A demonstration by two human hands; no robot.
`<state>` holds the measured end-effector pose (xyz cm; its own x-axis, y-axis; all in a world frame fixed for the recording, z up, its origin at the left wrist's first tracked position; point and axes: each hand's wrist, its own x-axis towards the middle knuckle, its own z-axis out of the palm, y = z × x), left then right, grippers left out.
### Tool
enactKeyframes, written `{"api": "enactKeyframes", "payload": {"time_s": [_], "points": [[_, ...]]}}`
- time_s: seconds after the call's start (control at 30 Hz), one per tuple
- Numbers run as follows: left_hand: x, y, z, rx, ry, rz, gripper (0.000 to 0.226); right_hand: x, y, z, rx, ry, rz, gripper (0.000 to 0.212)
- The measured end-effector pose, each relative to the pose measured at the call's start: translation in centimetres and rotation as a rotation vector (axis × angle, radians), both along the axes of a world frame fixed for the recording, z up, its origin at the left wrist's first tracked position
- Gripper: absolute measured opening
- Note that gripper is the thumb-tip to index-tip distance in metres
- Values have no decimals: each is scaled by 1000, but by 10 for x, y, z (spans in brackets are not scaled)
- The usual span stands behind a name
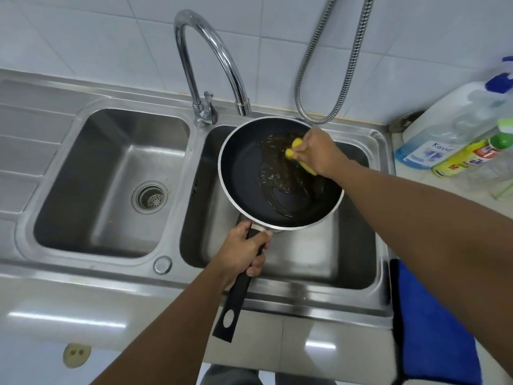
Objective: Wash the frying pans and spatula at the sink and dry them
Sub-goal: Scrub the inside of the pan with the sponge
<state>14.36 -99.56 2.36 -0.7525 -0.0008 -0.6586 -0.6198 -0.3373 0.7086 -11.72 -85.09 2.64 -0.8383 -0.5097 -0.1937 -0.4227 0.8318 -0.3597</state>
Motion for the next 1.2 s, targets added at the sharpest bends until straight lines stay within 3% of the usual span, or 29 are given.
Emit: {"api": "enactKeyframes", "payload": {"time_s": [0.13, 0.27, 0.47, 0.63, 0.8, 0.97, 1.03, 1.2], "points": [[-1, 9, -1, -56, -19, -43, 22, 15, -44, -7, -214, -43, -70, 39], [-5, 6, -4, -64, -21, -47, 16, 47, -70, -8, -227, -169, 165, 41], [-8, -9, -7, -47, -19, -18, 9, 86, -16, -4, -231, -249, 443, 31], [-10, -13, -5, -9, -9, -11, 9, 63, 30, 4, -123, -238, 244, 27], [-9, -12, -1, -18, -13, -49, 11, 13, 28, -9, -16, 4, 102, 26], [-8, -7, 4, -28, -6, -78, 17, -9, -27, -12, -166, 77, -136, 28], [-11, -6, 4, -50, 1, -77, 16, 0, -53, -3, -265, 7, -128, 34], [-18, -9, 0, -91, -2, -73, 9, 48, -82, 11, -298, -171, 159, 28]]}}
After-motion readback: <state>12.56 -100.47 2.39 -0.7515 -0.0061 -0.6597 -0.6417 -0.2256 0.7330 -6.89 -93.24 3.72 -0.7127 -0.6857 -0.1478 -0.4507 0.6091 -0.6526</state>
